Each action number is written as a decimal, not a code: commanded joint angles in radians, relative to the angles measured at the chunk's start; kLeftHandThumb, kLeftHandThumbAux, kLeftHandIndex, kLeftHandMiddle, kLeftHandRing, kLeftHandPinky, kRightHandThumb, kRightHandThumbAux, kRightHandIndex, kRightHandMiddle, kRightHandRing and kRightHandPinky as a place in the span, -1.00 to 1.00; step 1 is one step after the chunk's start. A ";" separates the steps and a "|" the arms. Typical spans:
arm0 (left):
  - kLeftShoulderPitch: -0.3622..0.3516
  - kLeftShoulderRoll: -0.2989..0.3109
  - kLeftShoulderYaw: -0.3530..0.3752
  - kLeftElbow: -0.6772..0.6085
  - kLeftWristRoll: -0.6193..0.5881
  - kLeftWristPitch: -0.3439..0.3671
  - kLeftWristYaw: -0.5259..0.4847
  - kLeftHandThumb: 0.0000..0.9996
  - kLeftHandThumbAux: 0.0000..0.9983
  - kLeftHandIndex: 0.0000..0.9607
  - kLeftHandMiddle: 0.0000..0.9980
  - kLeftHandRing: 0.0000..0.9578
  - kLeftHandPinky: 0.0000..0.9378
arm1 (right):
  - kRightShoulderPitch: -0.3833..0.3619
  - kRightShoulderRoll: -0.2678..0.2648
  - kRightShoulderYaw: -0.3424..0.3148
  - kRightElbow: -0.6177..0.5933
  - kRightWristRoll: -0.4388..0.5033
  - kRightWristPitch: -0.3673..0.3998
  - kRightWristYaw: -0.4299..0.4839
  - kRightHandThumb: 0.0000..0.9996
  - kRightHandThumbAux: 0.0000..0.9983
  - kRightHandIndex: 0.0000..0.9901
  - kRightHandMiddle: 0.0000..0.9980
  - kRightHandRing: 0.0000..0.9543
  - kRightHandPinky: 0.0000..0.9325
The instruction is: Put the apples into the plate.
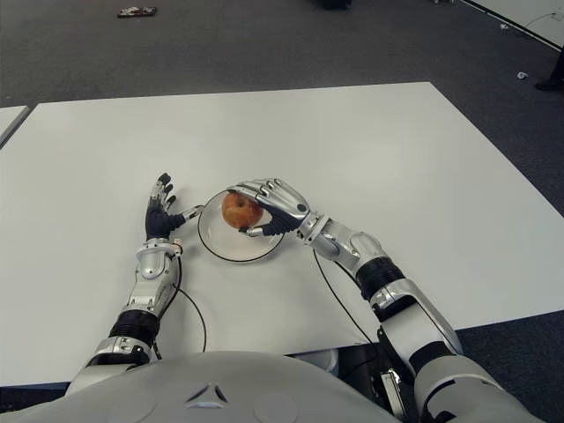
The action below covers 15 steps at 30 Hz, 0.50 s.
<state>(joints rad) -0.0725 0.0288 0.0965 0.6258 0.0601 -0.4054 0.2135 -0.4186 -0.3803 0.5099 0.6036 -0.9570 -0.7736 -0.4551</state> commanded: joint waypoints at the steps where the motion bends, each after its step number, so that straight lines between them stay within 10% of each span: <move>1: 0.025 0.005 -0.007 0.033 0.008 0.044 -0.009 -1.00 0.17 -1.00 -1.00 -1.00 -1.00 | 0.004 -0.010 0.011 -0.042 -0.015 0.035 -0.013 -0.54 -0.48 -0.99 -1.00 -1.00 -1.00; 15: 0.027 0.005 -0.006 0.028 0.005 0.048 -0.011 -1.00 0.14 -1.00 -1.00 -1.00 -1.00 | 0.004 -0.019 0.016 -0.068 0.001 0.041 -0.046 -0.63 -0.53 -1.00 -1.00 -1.00 -1.00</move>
<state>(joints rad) -0.0722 0.0308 0.0957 0.6230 0.0601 -0.4010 0.2135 -0.4151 -0.3913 0.5199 0.5381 -0.9565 -0.7423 -0.4969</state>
